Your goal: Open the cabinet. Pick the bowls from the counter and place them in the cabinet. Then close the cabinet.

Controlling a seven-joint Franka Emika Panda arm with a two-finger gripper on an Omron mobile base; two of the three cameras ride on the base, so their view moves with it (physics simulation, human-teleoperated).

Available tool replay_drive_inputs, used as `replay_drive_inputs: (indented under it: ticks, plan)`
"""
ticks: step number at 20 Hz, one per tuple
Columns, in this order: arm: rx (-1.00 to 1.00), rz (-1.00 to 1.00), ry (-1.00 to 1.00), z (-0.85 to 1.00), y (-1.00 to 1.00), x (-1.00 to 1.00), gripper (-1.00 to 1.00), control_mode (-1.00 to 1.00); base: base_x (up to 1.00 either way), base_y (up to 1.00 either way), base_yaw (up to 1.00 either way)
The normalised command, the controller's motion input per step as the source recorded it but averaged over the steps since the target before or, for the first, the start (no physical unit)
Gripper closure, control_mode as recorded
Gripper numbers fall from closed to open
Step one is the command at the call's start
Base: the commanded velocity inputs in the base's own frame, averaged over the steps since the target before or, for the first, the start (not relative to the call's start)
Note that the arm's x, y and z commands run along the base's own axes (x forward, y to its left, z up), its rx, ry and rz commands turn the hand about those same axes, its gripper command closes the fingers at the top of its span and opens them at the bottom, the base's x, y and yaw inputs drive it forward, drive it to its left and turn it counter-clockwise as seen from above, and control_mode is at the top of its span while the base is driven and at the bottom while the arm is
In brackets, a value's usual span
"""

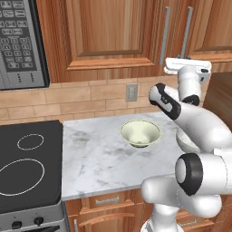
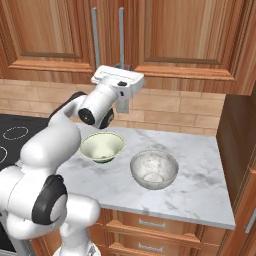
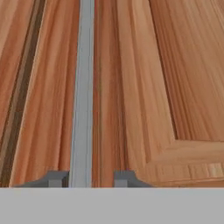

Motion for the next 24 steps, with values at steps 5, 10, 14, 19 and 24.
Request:
replay_drive_inputs:
  ticks: [5, 10, 14, 19, 24]
  plan:
    - [0.36, -0.16, 0.27, 0.0, -1.0, -0.37, 1.0, -1.0, 0.0, 0.0, 0.0]
    - [0.33, -0.15, 0.23, 0.06, -1.0, -0.35, 1.0, -1.0, 0.0, 0.0, 0.0]
    - [0.32, -0.09, 0.05, 0.01, -1.0, -0.49, 1.0, -1.0, 0.0, 0.0, 0.0]
    - [0.3, -0.02, 0.0, 0.0, -1.0, -0.63, 1.0, -1.0, 0.0, 0.0, 0.0]
    - [0.27, 0.0, -0.06, 0.0, -1.0, -0.87, 1.0, -1.0, 0.0, 0.0, 0.0]
